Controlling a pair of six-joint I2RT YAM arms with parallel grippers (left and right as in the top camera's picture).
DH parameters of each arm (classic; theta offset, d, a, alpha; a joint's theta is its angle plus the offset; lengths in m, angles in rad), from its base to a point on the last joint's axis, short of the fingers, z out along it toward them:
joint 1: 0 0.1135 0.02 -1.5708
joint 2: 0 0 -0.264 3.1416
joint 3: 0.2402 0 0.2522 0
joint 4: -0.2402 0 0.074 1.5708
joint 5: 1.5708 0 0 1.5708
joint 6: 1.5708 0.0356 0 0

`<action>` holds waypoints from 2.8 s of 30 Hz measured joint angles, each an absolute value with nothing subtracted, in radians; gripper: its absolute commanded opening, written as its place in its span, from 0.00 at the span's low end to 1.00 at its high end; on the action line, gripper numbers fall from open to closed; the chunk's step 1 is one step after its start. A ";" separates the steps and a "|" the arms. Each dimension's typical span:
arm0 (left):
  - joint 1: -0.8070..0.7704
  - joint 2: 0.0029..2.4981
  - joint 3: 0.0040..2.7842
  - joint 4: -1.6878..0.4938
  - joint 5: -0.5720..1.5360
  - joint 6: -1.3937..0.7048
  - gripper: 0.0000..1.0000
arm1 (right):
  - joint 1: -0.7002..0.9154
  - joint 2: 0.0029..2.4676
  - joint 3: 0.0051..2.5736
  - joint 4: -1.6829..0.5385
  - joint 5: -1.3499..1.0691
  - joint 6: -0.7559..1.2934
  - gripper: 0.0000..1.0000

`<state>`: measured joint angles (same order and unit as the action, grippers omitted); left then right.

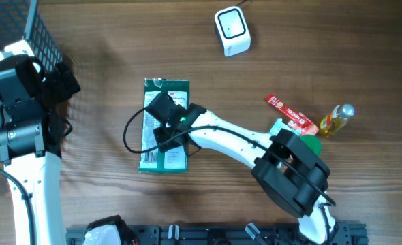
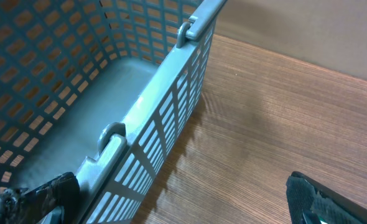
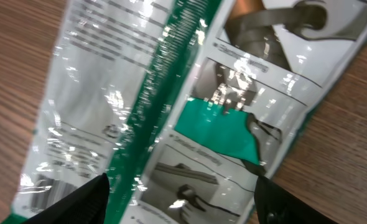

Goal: Scan the item barcode

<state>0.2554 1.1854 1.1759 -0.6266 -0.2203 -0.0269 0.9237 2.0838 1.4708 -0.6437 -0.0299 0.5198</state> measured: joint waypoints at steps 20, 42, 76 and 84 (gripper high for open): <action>0.255 1.185 1.176 -0.627 -0.220 -0.027 1.00 | 0.915 2.145 1.500 -0.577 0.043 0.755 0.69; 0.255 1.185 1.176 -0.627 -0.220 -0.027 1.00 | 0.812 2.065 1.480 -0.796 0.074 0.728 0.34; 0.255 1.185 1.176 -0.627 -0.220 -0.027 1.00 | 0.691 1.985 1.482 -0.947 -0.026 0.551 0.84; 0.255 1.185 1.176 -0.627 -0.220 -0.027 1.00 | 0.697 1.984 1.428 -0.879 -0.056 0.517 0.84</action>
<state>0.2554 1.1854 1.1755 -0.6266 -0.2203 -0.0269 0.6968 1.9839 1.4284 -0.8787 -0.0559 0.5171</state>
